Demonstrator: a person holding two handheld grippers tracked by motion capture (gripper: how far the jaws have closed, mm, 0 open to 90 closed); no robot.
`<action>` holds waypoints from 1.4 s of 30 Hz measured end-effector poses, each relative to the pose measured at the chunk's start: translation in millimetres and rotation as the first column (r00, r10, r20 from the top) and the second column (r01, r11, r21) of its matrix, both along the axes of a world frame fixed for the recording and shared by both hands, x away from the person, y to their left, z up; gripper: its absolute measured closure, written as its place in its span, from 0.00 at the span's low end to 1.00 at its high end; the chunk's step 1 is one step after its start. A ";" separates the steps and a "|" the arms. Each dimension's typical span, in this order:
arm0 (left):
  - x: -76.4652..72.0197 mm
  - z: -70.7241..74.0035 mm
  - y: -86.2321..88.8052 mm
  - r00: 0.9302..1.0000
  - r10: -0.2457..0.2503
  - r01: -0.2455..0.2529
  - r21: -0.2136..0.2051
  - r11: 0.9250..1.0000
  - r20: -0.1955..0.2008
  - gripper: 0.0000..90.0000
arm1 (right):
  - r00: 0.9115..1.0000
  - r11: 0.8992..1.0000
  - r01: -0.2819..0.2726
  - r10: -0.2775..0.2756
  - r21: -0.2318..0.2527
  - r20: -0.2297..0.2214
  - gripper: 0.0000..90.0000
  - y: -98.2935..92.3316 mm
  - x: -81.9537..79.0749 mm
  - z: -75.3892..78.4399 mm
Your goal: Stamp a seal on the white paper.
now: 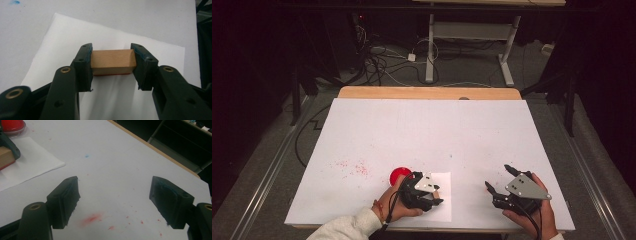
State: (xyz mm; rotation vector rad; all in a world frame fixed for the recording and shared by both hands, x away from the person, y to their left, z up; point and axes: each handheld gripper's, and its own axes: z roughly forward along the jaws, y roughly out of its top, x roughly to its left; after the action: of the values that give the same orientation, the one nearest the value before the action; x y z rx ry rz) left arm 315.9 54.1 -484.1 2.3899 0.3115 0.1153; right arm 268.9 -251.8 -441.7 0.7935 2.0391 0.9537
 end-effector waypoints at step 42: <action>6.6 49.6 26.9 0.995 0.072 -0.065 -0.101 0.993 0.068 0.59 | 1.000 1.000 -0.005 0.005 0.020 0.016 0.27 -0.6 -0.4 2.0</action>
State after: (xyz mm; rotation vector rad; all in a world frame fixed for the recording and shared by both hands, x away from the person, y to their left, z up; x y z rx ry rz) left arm 322.5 81.0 -434.5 2.2722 0.3571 0.2122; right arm 268.6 -252.3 -439.7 0.7894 2.0217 0.9823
